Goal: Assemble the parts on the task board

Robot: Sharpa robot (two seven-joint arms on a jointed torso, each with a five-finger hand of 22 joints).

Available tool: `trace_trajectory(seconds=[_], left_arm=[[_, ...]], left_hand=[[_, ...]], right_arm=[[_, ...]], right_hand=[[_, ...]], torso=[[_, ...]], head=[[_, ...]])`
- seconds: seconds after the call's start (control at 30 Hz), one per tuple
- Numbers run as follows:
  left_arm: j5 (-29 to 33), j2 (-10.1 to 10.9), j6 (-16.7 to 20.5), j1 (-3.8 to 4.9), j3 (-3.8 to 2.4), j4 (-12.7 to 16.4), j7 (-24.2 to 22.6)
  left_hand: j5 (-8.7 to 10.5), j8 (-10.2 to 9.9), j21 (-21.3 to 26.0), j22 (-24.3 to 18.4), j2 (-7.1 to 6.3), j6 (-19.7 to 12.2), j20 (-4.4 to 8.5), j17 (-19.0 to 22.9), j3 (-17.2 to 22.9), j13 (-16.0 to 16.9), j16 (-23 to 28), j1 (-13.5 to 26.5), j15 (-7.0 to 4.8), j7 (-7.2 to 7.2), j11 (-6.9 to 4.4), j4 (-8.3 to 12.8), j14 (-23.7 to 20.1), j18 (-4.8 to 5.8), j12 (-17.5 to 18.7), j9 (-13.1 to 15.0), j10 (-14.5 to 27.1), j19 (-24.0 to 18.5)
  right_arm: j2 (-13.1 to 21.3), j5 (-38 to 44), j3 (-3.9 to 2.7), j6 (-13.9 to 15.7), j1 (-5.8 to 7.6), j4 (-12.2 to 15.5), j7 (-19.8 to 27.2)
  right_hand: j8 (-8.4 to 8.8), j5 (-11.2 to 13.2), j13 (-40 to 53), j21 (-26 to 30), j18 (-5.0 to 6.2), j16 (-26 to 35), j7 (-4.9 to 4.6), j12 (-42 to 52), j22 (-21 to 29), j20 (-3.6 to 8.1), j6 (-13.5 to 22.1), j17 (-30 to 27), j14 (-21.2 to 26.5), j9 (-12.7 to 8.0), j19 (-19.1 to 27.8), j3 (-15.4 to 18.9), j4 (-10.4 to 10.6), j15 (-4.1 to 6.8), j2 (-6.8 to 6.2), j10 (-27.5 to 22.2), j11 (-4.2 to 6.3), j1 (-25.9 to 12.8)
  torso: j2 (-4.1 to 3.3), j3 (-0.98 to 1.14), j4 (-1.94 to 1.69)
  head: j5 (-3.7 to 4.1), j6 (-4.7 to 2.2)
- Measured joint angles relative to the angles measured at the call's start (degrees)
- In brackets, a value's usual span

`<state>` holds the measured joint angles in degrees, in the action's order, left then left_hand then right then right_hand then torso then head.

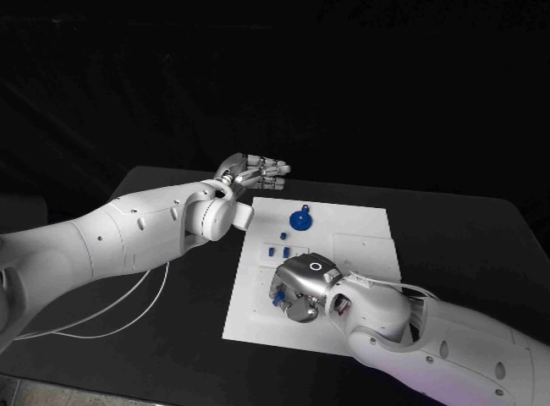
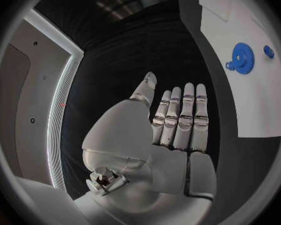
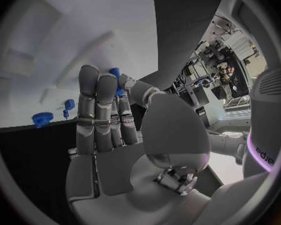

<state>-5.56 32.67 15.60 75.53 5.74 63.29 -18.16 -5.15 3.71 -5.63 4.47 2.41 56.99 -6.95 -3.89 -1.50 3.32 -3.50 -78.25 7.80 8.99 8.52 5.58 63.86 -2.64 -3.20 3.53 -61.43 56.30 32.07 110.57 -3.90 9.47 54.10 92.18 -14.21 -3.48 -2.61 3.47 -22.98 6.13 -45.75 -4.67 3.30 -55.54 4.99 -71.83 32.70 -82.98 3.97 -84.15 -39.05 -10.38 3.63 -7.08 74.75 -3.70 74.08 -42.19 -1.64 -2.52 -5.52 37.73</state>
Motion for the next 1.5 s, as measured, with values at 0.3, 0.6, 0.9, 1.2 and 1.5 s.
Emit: trace_trajectory(seconds=[0.3, 0.6, 0.9, 1.2, 1.5], left_arm=[[0.00, -0.04, -0.06, 0.00, 0.00, 0.00, 0.01], [0.00, -0.07, -0.18, 0.00, 0.00, 0.00, 0.05], [0.01, -0.03, -0.32, 0.00, 0.00, 0.00, 0.10], [0.01, 0.00, -0.58, 0.00, 0.00, 0.00, 0.23], [0.01, 0.15, -0.86, 0.00, 0.00, 0.00, 0.45]], left_hand=[[0.00, 0.00, 0.00, 0.00, 0.00, 0.00, 0.00, 0.00, 0.00, 0.00, 0.00, 0.00, 0.00, 0.00, 0.00, 0.00, 0.00, 0.00, 0.00, 0.00, 0.00, 0.00], [0.00, 0.00, 0.00, 0.00, 0.00, -0.21, 0.00, 0.00, 0.00, 0.00, 0.00, 0.00, 0.20, -0.21, 0.00, 0.00, -0.20, 0.00, 0.00, 0.00, 0.00, 0.00], [0.00, 0.00, 0.00, 0.00, 0.00, -0.82, 0.00, 0.00, 0.00, 0.00, 0.00, 0.00, 0.20, -0.01, 0.00, 0.00, -0.20, 0.00, 0.00, 0.00, 0.00, 0.00], [0.32, 0.00, 0.00, 0.00, 0.00, -1.23, 0.00, 0.00, -0.16, 0.00, 0.00, 0.00, 0.20, -0.01, 0.00, -0.16, -0.20, 0.00, 0.00, 0.00, 0.00, 0.00], [0.32, 0.00, 0.00, 0.00, 0.00, -1.23, 0.00, 0.00, -0.16, 0.00, 0.00, 0.00, 0.20, -0.01, 0.00, -0.16, -0.20, 0.00, 0.00, 0.00, 0.00, 0.00]], right_arm=[[-0.84, 1.17, 0.50, 0.03, 0.12, -0.15, -0.76], [-1.22, 1.45, 0.62, 0.00, 0.18, -0.48, -1.03], [-1.11, 0.47, 1.17, -0.20, -0.18, -1.05, -0.88], [-0.84, -1.26, 1.15, 0.67, -0.18, -0.98, -0.42], [0.29, -2.55, 1.06, 3.17, -0.18, 0.42, -0.16]], right_hand=[[0.13, 0.00, 0.01, 0.23, -0.01, 0.07, 0.03, 0.00, -0.19, 0.12, 0.05, 0.00, -0.01, -0.01, 0.13, 0.01, 0.00, -0.01, 0.08, 0.09, -0.09, 0.07], [0.16, -2.59, 0.17, 0.94, 0.05, 0.07, -0.55, -0.01, -0.25, 0.12, 1.69, -0.34, -0.09, -0.04, 0.14, 3.02, 0.49, -0.08, -0.23, -0.73, 0.75, -1.06], [-0.06, -4.93, -0.06, 2.92, 1.76, 0.52, -2.18, 0.23, 1.08, -1.83, 9.86, -1.52, 0.54, -0.39, 0.17, 8.27, 0.48, -1.72, -4.03, -9.81, -1.24, -1.85], [-0.06, -5.11, -0.05, 4.59, 2.78, 0.73, -1.79, 0.23, 4.18, -2.56, 11.11, -3.65, 0.80, -0.38, 0.12, 18.43, 2.66, -2.41, -3.40, -12.72, -2.03, 0.52], [-0.06, -5.43, -0.05, 3.98, 2.77, 0.48, -1.79, 0.23, 5.16, -2.56, 11.10, -4.07, 0.80, -0.38, 0.12, 18.97, 3.54, -2.41, -3.63, -12.71, -2.03, 0.75]], torso=[[0.00, 0.00, 0.00], [-0.02, -0.02, 0.00], [-0.02, 0.01, 0.00], [-0.02, 0.07, 0.03], [-0.02, 0.04, 0.02]], head=[[0.12, 0.06], [0.24, 0.06], [0.40, 0.09], [0.54, 0.12], [0.90, -0.05]])
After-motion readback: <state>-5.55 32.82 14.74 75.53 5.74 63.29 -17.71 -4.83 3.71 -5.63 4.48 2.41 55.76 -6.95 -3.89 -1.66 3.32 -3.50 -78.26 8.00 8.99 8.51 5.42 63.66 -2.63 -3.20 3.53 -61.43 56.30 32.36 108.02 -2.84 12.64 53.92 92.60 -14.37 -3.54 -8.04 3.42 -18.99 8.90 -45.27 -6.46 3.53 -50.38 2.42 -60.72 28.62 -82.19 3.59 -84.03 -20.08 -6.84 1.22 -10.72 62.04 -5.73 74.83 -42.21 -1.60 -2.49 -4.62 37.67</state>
